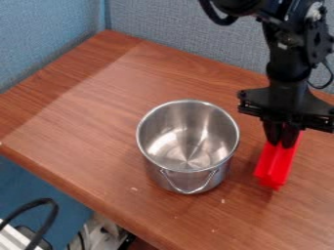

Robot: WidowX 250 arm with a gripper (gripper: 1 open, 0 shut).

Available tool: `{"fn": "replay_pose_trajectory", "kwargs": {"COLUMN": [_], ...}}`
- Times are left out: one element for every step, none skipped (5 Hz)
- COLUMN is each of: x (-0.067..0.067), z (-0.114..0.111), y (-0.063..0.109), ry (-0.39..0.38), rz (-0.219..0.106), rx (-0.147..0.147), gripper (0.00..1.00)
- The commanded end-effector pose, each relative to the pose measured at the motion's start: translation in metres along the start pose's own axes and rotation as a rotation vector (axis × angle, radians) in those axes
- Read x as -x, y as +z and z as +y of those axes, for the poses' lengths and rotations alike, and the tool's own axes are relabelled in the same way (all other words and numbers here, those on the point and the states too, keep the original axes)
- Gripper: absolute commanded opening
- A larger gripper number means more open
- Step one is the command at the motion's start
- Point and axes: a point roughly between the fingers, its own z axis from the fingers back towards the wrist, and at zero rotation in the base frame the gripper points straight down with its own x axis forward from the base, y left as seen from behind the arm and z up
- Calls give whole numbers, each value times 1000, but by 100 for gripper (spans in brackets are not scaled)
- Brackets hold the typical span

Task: Move the red object from the metal pot to the table

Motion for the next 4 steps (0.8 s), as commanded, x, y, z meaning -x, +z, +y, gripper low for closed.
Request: {"fn": "replay_pose_trajectory", "kwargs": {"x": [-15, -18, -21, -21], "z": [-3, 0, 0, -4], "y": [11, 16, 16, 13], "ry": [1, 6, 0, 13], "rz": [-55, -53, -54, -67], "rx": [17, 19, 35, 39], "gripper": [100, 0, 0, 0]}}
